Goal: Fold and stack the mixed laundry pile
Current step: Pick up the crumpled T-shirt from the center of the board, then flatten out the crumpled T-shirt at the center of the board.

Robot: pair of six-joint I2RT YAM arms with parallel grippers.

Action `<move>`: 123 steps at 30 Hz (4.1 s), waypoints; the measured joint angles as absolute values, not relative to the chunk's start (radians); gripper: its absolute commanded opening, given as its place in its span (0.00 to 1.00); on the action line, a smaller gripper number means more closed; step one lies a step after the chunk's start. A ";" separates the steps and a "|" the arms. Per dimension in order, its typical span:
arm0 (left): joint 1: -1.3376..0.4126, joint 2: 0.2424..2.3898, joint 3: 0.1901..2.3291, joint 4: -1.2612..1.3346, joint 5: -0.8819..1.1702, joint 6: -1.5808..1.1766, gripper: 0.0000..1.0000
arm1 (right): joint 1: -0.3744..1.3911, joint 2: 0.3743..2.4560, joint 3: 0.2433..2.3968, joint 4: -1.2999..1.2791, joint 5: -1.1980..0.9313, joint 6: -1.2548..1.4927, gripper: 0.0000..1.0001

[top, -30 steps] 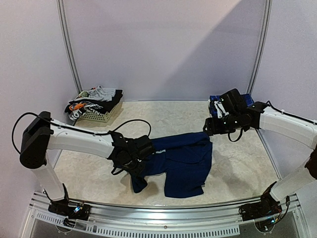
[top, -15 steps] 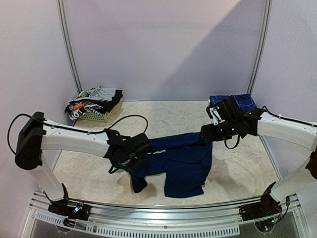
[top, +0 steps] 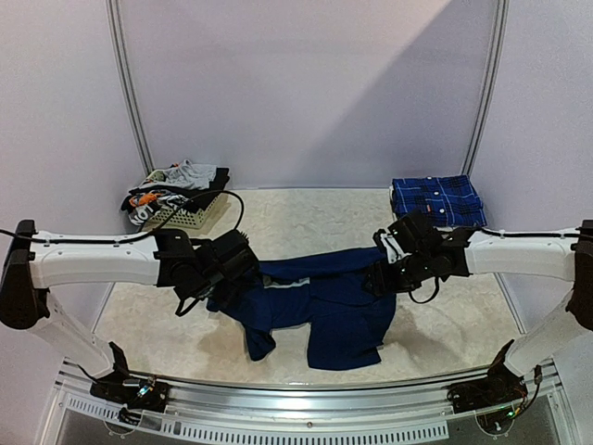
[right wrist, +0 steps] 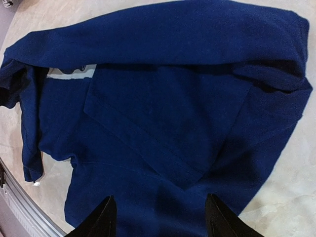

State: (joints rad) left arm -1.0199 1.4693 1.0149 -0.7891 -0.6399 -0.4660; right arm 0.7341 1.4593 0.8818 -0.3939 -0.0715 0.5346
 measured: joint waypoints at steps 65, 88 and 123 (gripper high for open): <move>-0.917 1.067 1.047 -0.918 -0.814 -0.456 0.00 | 0.746 1.263 1.484 -0.816 0.415 0.430 0.00; -0.914 0.842 1.560 -0.715 -0.413 -0.096 0.00 | 0.745 1.177 2.334 -0.942 0.067 0.140 0.00; -0.352 1.905 1.343 -0.616 -0.327 -0.236 0.00 | 0.447 2.487 2.461 -0.811 0.157 0.241 0.01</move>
